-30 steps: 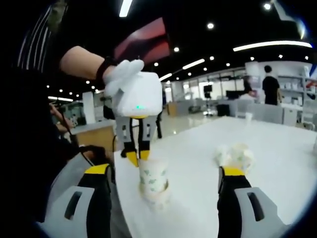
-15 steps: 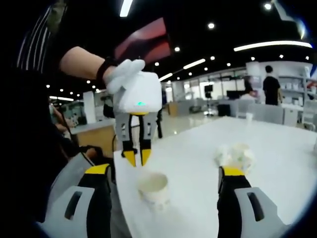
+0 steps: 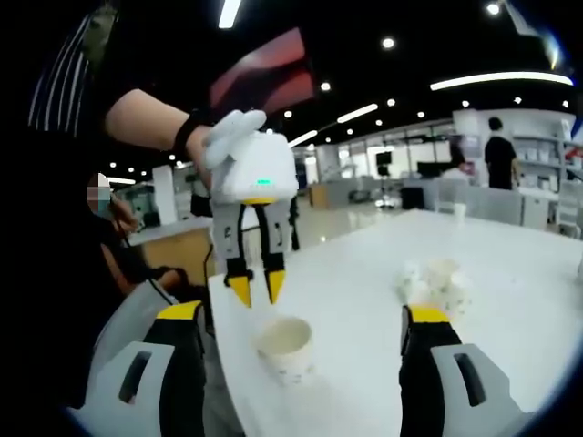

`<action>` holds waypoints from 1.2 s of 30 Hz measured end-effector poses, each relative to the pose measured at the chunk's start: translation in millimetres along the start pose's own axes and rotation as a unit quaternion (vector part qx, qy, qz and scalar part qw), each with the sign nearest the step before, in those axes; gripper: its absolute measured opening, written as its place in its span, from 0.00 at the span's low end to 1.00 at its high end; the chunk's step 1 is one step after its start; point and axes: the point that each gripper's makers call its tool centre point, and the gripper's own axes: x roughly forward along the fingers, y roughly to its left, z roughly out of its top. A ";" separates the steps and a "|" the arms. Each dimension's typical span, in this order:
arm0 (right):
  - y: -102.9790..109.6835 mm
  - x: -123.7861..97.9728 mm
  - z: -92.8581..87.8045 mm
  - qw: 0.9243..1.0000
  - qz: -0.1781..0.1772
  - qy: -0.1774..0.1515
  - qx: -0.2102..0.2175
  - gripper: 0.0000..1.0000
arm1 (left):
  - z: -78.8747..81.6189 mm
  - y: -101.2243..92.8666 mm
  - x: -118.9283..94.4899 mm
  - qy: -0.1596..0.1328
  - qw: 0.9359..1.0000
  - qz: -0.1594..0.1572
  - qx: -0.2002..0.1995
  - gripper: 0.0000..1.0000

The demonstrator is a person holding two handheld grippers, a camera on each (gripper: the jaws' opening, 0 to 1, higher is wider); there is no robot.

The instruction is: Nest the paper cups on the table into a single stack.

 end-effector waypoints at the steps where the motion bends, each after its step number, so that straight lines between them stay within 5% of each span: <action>1: 0.0 0.1 -0.3 1.000 0.000 0.002 -0.001 0.86 | 1.2 0.1 -0.4 -0.008 1.000 0.001 0.002 0.19; 11: -2.8 -1.0 0.6 1.000 -0.008 0.018 -0.001 0.86 | 11.1 1.4 -1.5 -0.099 0.993 0.004 -0.057 0.28; 17: -7.0 -0.9 2.9 1.000 -0.020 0.022 -0.002 0.86 | 17.3 10.3 -6.5 -0.145 0.987 0.030 -0.068 0.44; 20: -9.4 -0.2 3.7 0.999 -0.024 0.023 -0.002 0.87 | 18.0 14.9 -8.0 -0.162 0.982 0.038 -0.090 0.57; 36: -26.9 3.2 8.2 0.998 -0.048 0.045 -0.009 0.87 | 11.7 20.8 -14.7 -0.237 0.960 0.062 -0.136 0.78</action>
